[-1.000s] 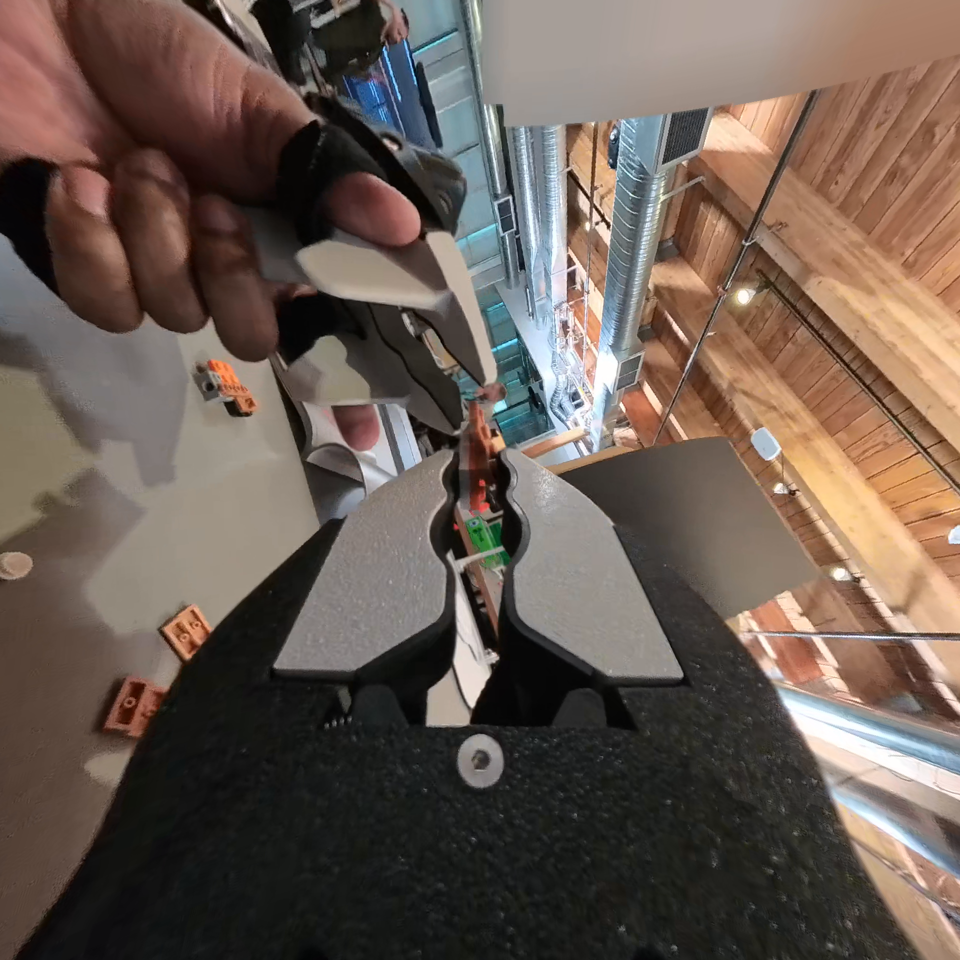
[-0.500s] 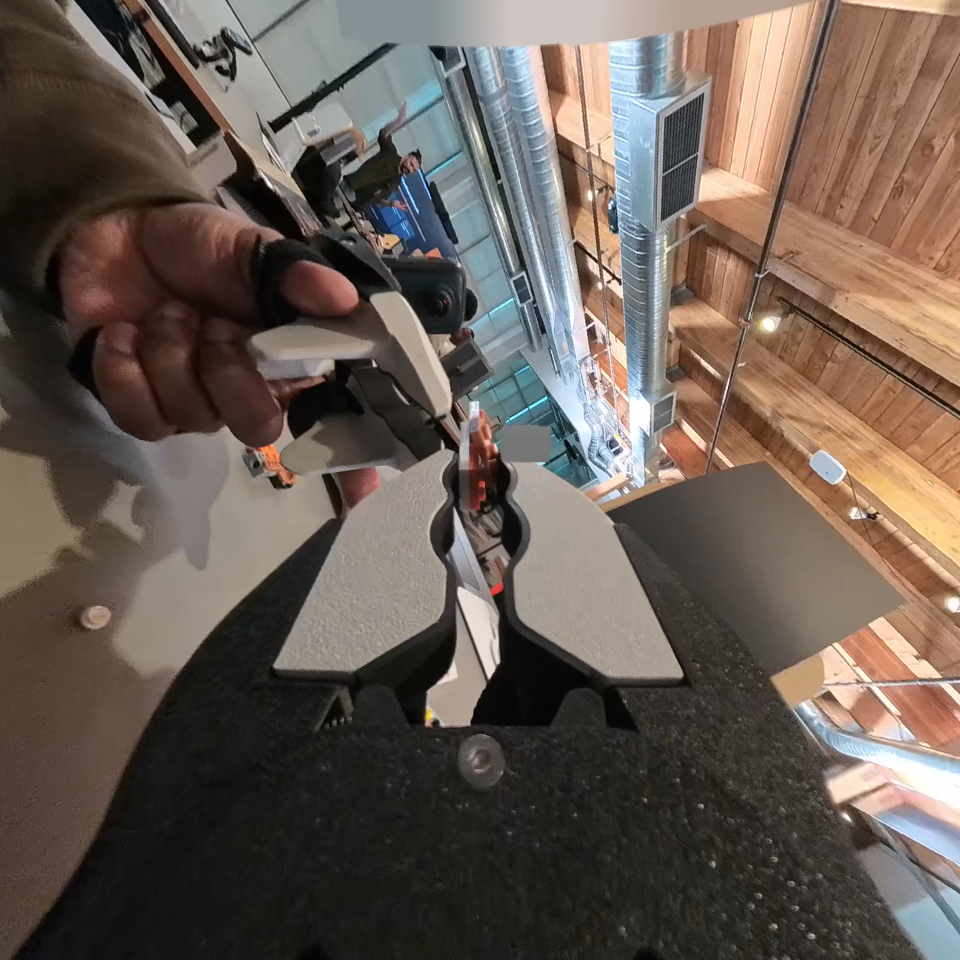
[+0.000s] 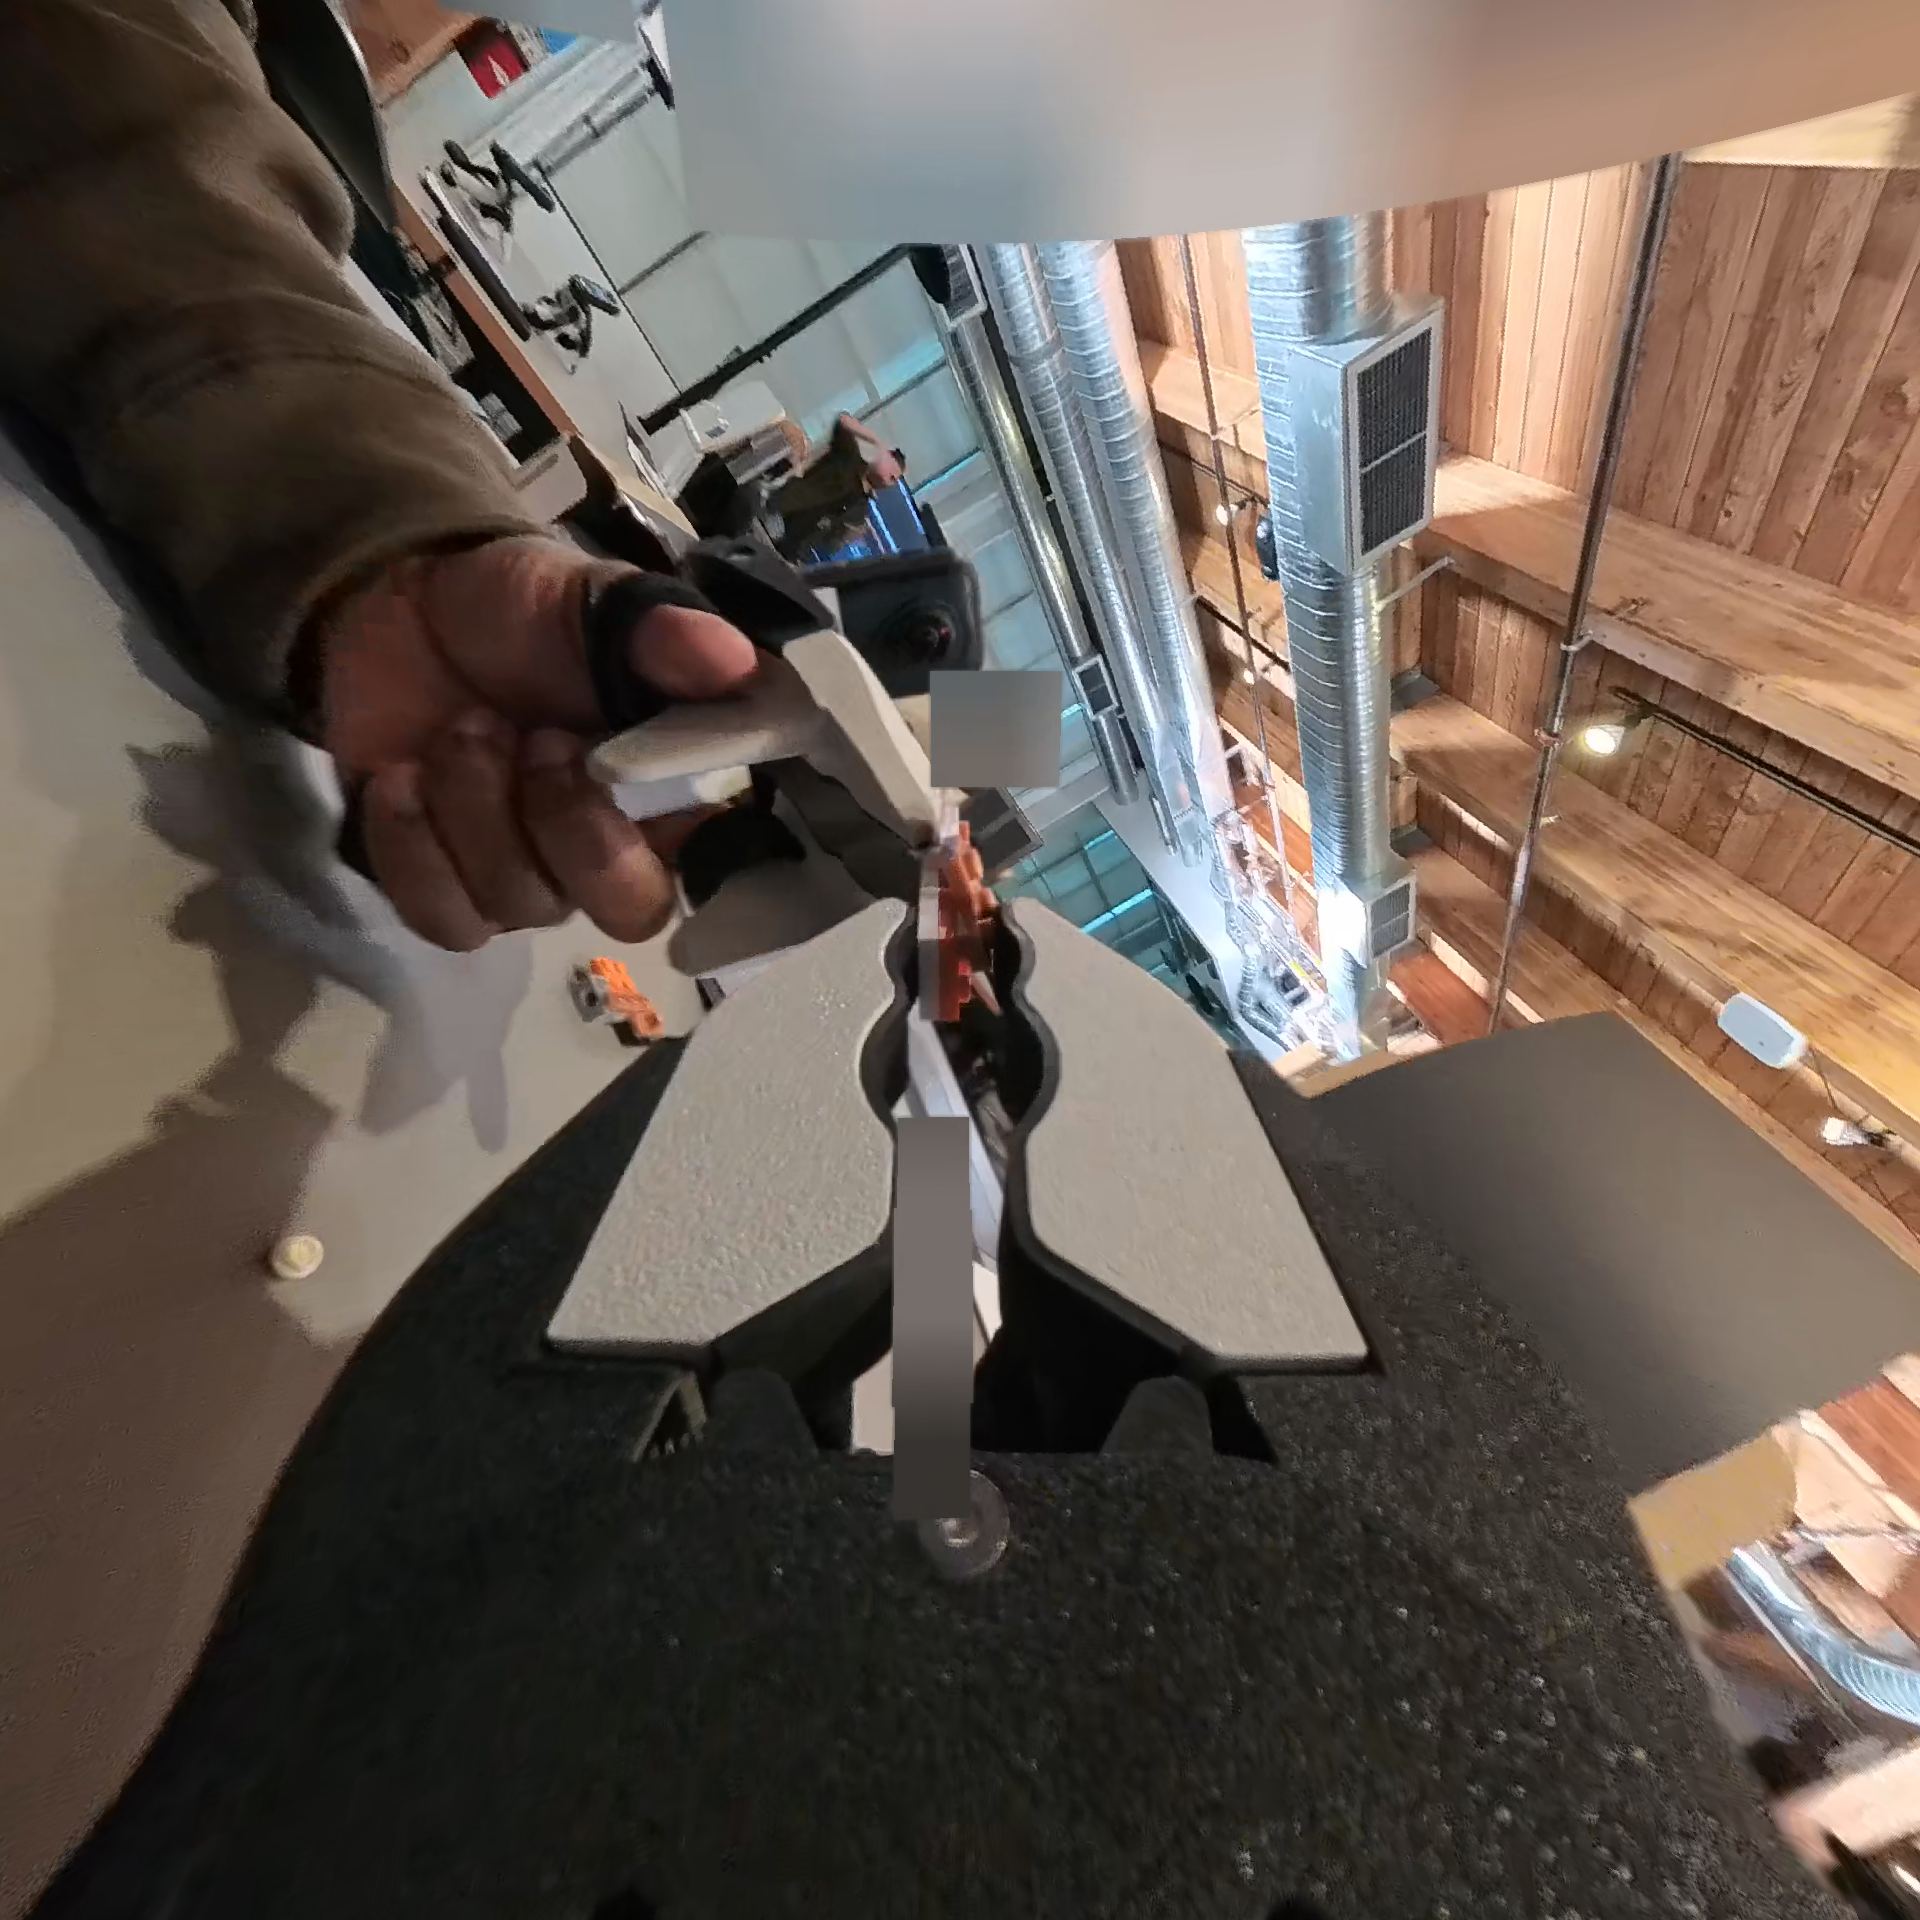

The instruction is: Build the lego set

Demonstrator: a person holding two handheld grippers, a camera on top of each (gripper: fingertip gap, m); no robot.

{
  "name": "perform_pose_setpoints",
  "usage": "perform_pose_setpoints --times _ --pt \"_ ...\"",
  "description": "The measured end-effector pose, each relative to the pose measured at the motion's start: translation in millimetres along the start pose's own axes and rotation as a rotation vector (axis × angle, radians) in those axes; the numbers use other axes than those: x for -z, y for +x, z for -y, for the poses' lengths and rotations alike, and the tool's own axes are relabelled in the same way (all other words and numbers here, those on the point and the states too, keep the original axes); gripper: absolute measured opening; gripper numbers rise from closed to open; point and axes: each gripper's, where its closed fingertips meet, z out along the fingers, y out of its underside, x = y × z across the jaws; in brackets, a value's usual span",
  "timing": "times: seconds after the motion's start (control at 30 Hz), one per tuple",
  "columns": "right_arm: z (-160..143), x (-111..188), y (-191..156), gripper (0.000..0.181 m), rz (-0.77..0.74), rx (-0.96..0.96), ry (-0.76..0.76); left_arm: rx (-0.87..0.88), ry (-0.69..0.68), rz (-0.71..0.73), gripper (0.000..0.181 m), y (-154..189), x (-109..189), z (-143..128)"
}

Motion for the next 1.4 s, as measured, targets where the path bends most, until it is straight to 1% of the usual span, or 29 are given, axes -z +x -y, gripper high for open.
perform_pose_setpoints --times 0.13,0.27,0.4,0.5,0.57,0.63,0.73,1.0,1.4 --pt "4.2 2.3 -2.9 0.013 0.065 -0.137 0.048 -0.358 -0.077 0.057 0.021 5.2 3.8 0.1" --pt "6.2 3.3 -4.4 0.013 0.122 -0.264 0.075 -0.699 -0.170 0.089 0.021 11.6 2.9 -10.2" --pt "9.7 3.9 -8.4 0.013 0.164 -0.318 0.095 -0.930 -0.204 0.136 0.024 13.8 -1.1 -14.7" --pt "12.5 3.8 -12.1 0.013 0.184 -0.328 0.104 -1.037 -0.232 0.160 0.027 12.8 -3.0 -19.7" --pt "13.3 3.8 -15.1 0.013 0.197 -0.323 0.104 -1.097 -0.248 0.170 0.025 12.2 -3.7 -22.3" --pt "13.4 3.9 -17.5 0.013 0.207 -0.315 0.103 -1.151 -0.262 0.176 0.019 12.6 -4.4 -24.6" --pt "12.1 3.9 -18.8 0.013 0.209 -0.304 0.093 -1.249 -0.277 0.224 0.011 9.6 -3.6 -23.0" --pt "7.2 5.0 -20.8 0.014 0.215 -0.276 0.059 -1.370 -0.331 0.285 0.010 5.1 -2.9 -23.6" --pt "1.3 5.5 -25.8 0.013 0.237 -0.272 0.018 -1.359 -0.406 0.314 0.010 -1.1 -0.9 -27.4"
